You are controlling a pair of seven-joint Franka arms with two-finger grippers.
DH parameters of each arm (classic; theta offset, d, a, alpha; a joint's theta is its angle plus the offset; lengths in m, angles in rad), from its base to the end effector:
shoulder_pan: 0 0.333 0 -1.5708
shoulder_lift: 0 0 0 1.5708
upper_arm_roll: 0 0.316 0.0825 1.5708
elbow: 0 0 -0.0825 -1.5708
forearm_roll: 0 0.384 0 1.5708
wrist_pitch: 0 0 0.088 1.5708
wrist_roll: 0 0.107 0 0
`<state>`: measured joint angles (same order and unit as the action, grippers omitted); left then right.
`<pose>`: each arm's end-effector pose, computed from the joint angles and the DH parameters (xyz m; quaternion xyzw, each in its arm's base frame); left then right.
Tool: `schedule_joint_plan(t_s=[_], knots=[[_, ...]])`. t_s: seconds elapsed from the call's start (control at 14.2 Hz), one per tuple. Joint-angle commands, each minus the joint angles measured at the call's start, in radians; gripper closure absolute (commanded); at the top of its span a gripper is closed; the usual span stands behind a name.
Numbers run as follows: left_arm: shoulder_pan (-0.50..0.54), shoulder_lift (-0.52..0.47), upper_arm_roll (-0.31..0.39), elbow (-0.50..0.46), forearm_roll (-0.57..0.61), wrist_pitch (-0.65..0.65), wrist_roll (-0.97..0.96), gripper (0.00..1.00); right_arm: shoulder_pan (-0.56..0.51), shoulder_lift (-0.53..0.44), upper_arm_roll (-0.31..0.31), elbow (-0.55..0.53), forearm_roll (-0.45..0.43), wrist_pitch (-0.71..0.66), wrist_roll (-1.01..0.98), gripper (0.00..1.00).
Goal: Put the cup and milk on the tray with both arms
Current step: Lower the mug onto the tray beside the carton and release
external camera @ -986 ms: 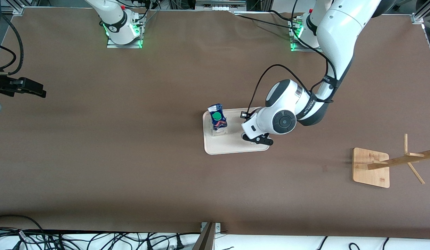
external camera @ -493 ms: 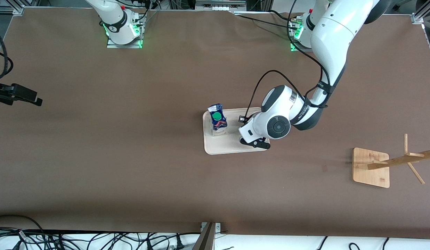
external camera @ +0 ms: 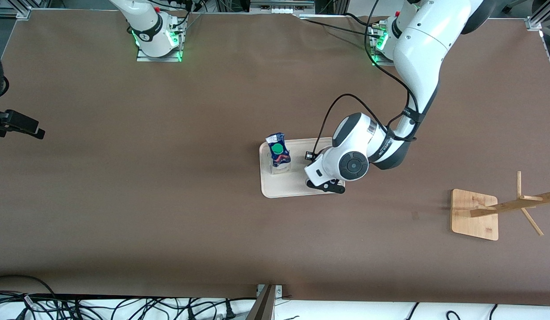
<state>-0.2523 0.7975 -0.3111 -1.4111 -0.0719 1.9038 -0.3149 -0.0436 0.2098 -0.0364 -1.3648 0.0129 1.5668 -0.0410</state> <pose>0.6063 -0.3437 0.2249 0.9770 -0.0766 -0.1838 0.0761 0.6163 -0.0455 0.5983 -0.9998 0.0191 0.0037 0.0029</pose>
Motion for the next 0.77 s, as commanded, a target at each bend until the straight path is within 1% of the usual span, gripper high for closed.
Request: schedule_joint_plan(t_s=[0.0,0.14,0.28,0.35,0.42,0.49,0.56,0.7], knots=[[-0.021,0.017,0.009,0.026,0.026,0.007,-0.02,1.0,0.014,-0.018,0.007,-0.004,-0.03,-0.021,0.006,0.0],[-0.024,0.02,0.009,0.026,0.026,0.015,-0.021,1.0,0.014,-0.036,0.007,-0.039,-0.028,0.005,0.009,0.0],[-0.024,0.022,0.01,0.024,0.027,0.017,-0.018,1.0,0.011,-0.076,0.007,-0.103,-0.03,0.073,0.003,0.0],[-0.024,0.022,0.01,0.024,0.027,0.017,-0.019,0.92,0.01,-0.09,0.007,-0.124,-0.03,0.081,0.003,0.0],[-0.024,0.022,0.01,0.024,0.027,0.017,-0.02,0.87,0.01,-0.092,0.007,-0.125,-0.03,0.081,0.003,0.0],[-0.024,0.022,0.012,0.024,0.027,0.017,-0.02,0.85,0.01,-0.093,0.007,-0.126,-0.03,0.081,0.003,0.0],[-0.024,0.022,0.012,0.024,0.026,0.017,-0.024,0.81,0.01,-0.096,0.007,-0.132,-0.03,0.081,0.004,0.0],[-0.024,0.022,0.013,0.024,0.024,0.017,-0.032,0.8,0.011,-0.096,0.007,-0.128,-0.03,0.07,0.004,0.0]])
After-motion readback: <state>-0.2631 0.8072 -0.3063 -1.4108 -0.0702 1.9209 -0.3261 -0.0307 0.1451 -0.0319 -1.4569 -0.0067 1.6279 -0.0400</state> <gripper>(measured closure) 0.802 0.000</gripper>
